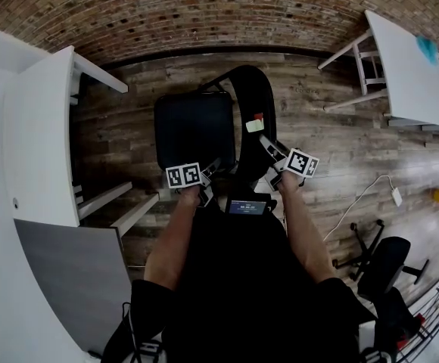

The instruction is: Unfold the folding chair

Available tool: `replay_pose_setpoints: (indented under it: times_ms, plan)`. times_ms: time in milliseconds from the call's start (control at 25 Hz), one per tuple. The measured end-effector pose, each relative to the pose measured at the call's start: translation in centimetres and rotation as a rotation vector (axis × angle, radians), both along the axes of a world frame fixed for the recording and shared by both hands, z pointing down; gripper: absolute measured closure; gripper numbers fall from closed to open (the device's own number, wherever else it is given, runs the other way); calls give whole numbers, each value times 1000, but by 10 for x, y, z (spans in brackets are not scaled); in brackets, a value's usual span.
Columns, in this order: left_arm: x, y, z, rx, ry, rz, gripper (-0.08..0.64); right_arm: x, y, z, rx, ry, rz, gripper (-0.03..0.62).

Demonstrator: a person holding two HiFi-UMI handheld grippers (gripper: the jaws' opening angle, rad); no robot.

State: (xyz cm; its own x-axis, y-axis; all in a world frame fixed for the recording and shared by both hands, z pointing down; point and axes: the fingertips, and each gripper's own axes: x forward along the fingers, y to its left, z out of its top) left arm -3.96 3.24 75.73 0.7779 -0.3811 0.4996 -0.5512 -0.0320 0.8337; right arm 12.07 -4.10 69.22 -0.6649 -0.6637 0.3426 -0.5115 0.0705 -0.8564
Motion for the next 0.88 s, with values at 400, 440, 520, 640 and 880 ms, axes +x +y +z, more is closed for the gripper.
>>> replay_pose_setpoints:
  times_ms: [400,440,520,640,880]
  plan:
    - [4,-8,-13,28,51,5,443,-23,2,0,-1,36,8,463]
    - [7,-11,-16,36,58,11,443,-23,1,0,-1,41,11,463]
    - [13,-14,-21,48,69,29,443,-24,1,0,-2,50,14,463]
    - [20,-13,-24,54,79,54,443,-26,4,0,-5,60,16,465]
    - [19,-8,-27,56,92,70,444,-24,5,0,0,69,16,465]
